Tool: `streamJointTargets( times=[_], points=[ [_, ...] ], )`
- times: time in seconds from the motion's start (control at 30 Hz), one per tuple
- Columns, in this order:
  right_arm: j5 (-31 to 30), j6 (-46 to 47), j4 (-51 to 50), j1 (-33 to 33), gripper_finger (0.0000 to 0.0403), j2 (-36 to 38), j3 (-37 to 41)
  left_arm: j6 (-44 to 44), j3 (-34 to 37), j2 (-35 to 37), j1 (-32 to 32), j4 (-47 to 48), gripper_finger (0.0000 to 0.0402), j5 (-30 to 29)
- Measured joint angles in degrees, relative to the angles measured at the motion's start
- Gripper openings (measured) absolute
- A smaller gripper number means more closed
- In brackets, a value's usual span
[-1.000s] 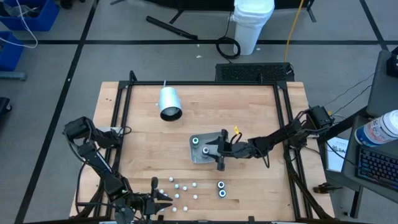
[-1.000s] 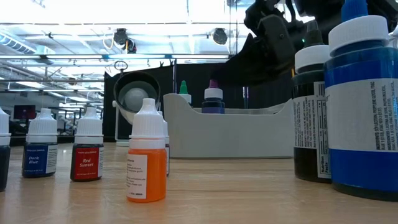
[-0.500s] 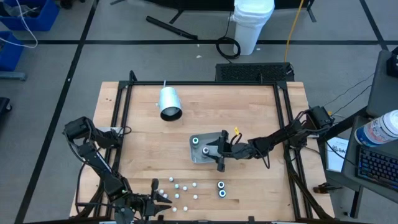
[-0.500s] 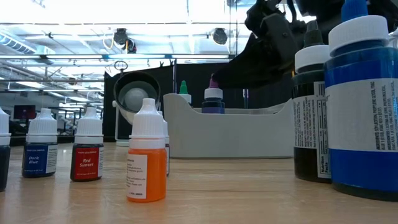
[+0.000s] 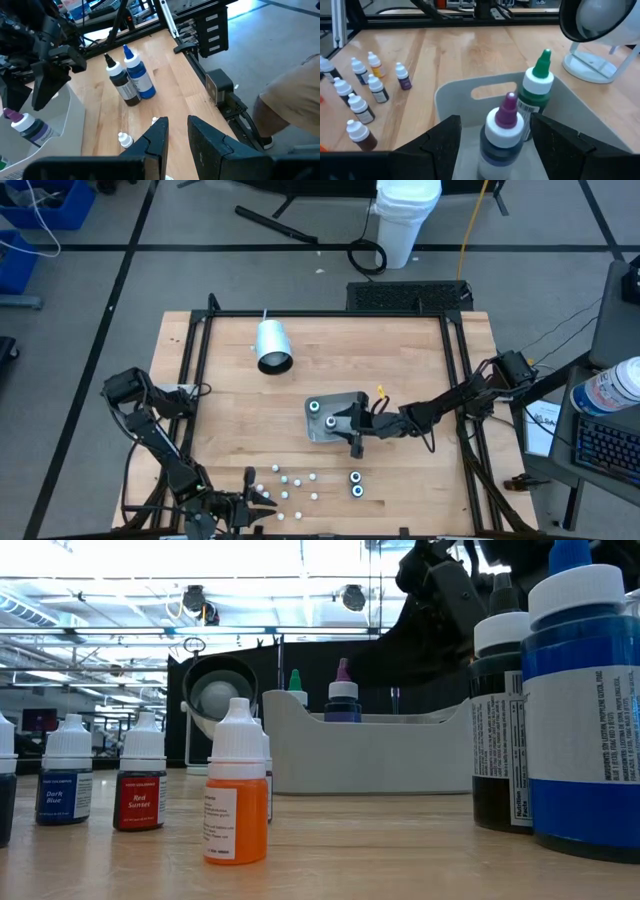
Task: Pick & Place food coloring
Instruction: Put the large violet food coloring bottle into the white bin
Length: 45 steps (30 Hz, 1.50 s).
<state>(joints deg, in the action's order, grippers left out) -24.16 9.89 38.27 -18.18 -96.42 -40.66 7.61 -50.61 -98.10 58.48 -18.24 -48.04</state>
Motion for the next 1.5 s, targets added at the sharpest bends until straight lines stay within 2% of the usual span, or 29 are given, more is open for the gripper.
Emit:
streamJointTargets(
  times=[0.17,0.3,0.53,0.8,0.9,1.33,1.5],
  points=[
    [-0.21,1.45,-0.75,0.11,0.0226,0.00,0.00,-1.32,0.00,0.00,0.00,0.00,0.0078,-0.01],
    [-2.89,1.67,-0.58,0.12,0.0226,0.00,0.00,-1.46,0.00,0.00,0.00,0.00,0.0078,-0.05],
    [-2.76,1.53,0.82,0.14,0.0226,-0.02,0.00,-2.83,0.00,0.00,-0.06,0.00,0.0078,-0.50],
    [-3.24,1.11,5.83,-0.26,0.0226,-4.77,-0.08,-3.21,0.00,0.00,-0.99,0.13,0.0078,-0.40],
    [-6.01,0.98,6.12,-0.19,0.0226,-5.25,-0.07,-2.99,0.00,0.00,-1.03,0.13,0.0078,-0.40],
    [-3.44,0.34,6.03,0.12,0.0226,-5.29,-0.07,-2.88,0.00,0.00,-0.98,0.15,0.0078,0.05],
    [-4.16,-0.07,6.06,0.23,0.0226,-5.29,-0.07,-2.84,0.00,0.00,-0.98,0.17,0.0078,0.06]
  ],
)
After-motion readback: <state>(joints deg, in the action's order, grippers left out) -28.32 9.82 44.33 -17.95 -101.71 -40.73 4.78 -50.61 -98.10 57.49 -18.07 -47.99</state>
